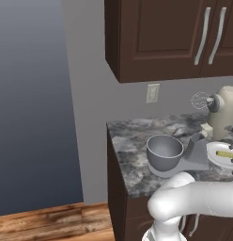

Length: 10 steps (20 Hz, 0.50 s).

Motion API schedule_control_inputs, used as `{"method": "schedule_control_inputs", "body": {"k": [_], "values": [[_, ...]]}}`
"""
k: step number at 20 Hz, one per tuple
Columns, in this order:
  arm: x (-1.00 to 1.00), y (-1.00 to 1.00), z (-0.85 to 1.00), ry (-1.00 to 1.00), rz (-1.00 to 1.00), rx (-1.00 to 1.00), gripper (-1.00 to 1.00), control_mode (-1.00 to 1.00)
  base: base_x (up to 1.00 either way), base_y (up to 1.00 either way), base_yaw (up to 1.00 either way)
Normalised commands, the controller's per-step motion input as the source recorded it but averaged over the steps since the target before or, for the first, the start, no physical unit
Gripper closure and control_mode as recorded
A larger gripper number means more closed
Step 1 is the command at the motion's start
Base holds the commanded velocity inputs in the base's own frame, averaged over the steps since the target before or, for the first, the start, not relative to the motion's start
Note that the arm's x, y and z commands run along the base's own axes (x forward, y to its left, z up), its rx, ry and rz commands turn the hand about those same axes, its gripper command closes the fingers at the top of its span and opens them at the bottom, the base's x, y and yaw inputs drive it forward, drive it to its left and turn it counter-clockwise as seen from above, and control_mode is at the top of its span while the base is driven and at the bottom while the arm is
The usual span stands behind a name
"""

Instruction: Add butter and sugar cubes to the stand mixer bowl and then turn on the stand mixer to begin making frosting.

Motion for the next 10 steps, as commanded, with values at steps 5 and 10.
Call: {"method": "schedule_control_inputs", "body": {"k": [5,10], "values": [[0.09,-0.01,-0.09,0.06,0.00,0.03,-1.00,-1.00,0.00,0.00,0.00],[0.17,-0.01,-0.06,0.08,-0.01,0.03,-1.00,-1.00,0.00,0.00,0.00]]}}
